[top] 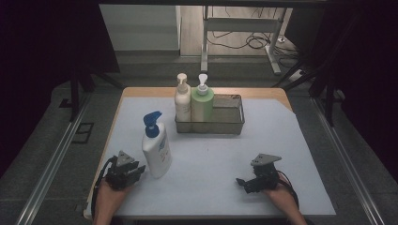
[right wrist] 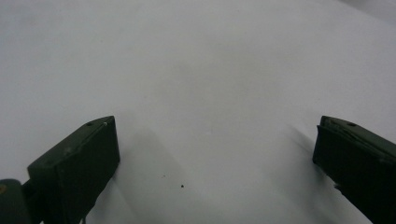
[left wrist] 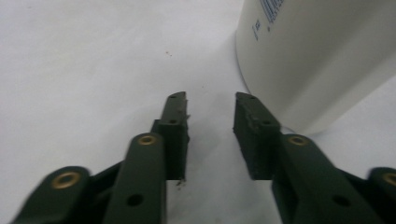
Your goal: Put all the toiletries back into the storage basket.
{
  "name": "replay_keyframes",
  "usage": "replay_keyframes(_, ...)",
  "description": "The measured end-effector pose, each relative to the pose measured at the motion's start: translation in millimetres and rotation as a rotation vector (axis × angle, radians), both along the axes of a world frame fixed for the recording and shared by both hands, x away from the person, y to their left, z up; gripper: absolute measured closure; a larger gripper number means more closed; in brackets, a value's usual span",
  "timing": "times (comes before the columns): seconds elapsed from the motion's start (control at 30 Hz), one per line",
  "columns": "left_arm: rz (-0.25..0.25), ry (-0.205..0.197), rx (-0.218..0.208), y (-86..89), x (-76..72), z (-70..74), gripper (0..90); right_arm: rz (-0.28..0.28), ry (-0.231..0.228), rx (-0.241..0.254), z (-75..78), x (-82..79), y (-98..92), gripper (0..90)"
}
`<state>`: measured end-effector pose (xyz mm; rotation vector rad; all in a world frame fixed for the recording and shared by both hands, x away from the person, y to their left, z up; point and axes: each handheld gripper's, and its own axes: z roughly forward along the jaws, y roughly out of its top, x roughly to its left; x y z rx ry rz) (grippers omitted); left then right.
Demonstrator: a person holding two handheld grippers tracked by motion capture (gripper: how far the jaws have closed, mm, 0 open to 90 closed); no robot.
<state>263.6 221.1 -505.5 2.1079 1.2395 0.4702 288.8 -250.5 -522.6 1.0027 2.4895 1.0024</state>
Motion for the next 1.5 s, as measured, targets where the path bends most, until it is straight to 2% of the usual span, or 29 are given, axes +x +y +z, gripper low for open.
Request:
replay_keyframes(0.27,-0.061,0.014,0.023,-10.0,17.1,3.4,89.2,-0.001,0.000,0.004,-0.4,-0.1,-0.3,0.1)
replay_keyframes(0.5,-0.062,0.043,-0.038,-14.7,28.5,-1.4,89.4,-0.001,0.000,0.005,-0.4,-0.1,-0.3,0.1)
replay_keyframes(0.67,-0.071,0.051,-0.046,-15.9,28.7,-6.3,89.4,-0.001,0.000,0.006,-0.5,-0.1,-0.3,0.1)
replay_keyframes(0.8,-0.066,0.067,-0.070,-14.4,29.0,-8.8,89.4,0.000,0.001,0.006,-0.5,-0.1,-0.4,0.1)
replay_keyframes(1.5,-0.056,0.062,-0.062,-22.1,26.6,-8.4,89.5,-0.001,0.001,0.006,-0.5,-0.1,-0.4,0.1)
